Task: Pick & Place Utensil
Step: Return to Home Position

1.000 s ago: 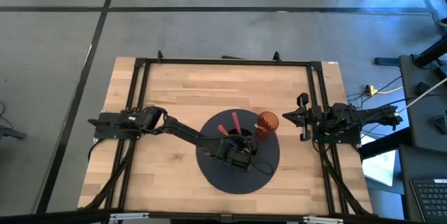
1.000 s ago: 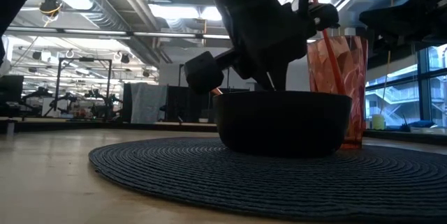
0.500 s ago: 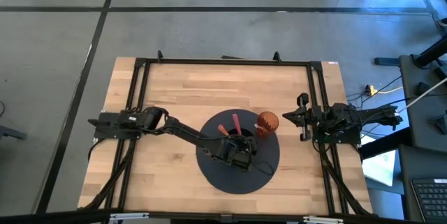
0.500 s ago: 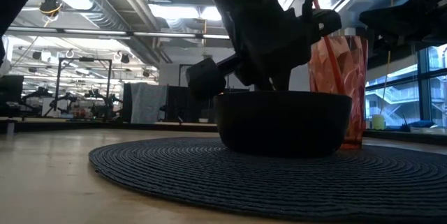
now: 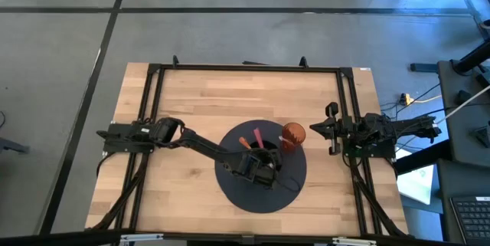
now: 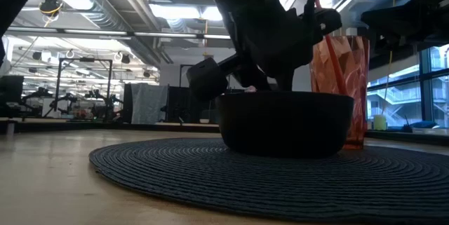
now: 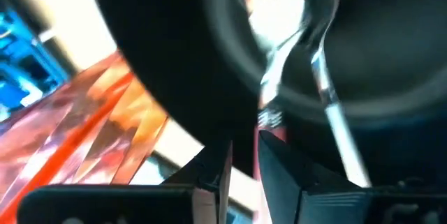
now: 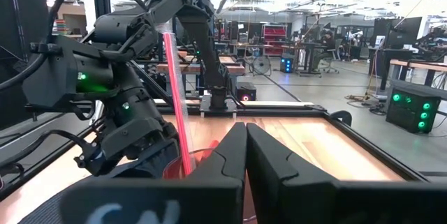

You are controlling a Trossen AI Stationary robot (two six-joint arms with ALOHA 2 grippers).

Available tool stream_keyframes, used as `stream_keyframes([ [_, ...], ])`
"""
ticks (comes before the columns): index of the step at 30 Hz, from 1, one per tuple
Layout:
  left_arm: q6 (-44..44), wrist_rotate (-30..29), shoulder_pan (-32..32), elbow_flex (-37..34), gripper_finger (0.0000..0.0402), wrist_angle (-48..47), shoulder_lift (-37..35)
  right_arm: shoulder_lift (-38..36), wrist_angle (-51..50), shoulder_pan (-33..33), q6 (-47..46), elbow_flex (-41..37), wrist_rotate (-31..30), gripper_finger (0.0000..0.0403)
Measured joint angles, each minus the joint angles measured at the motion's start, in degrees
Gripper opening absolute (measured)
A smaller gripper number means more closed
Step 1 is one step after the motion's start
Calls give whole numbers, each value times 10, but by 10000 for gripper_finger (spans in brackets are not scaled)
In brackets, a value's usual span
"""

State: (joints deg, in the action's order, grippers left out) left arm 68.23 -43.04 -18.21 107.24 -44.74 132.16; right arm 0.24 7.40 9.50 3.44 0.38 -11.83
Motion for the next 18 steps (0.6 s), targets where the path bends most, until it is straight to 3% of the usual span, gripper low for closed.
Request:
stream_keyframes([
  [3, 0, -67, -6, 0, 65, 0, 0, 0, 0, 0, 0, 0, 0, 10],
  [7, 20, -217, -25, 0, 59, -2, -4, 0, 0, 0, -1, 0, 0, 10],
  [9, 4, -249, -38, 0, 55, -15, -17, 0, 0, 0, -2, 0, 0, 10],
  [12, -105, -246, -54, 0, 45, -88, -56, 0, -1, 0, -2, 0, 0, 10],
  [14, -240, -228, -59, 0, 33, -173, -94, 0, -5, 0, -2, 0, 0, 10],
  [18, -563, -98, -33, -6, 5, -349, -202, 0, -10, 0, -3, 0, 0, 10],
])
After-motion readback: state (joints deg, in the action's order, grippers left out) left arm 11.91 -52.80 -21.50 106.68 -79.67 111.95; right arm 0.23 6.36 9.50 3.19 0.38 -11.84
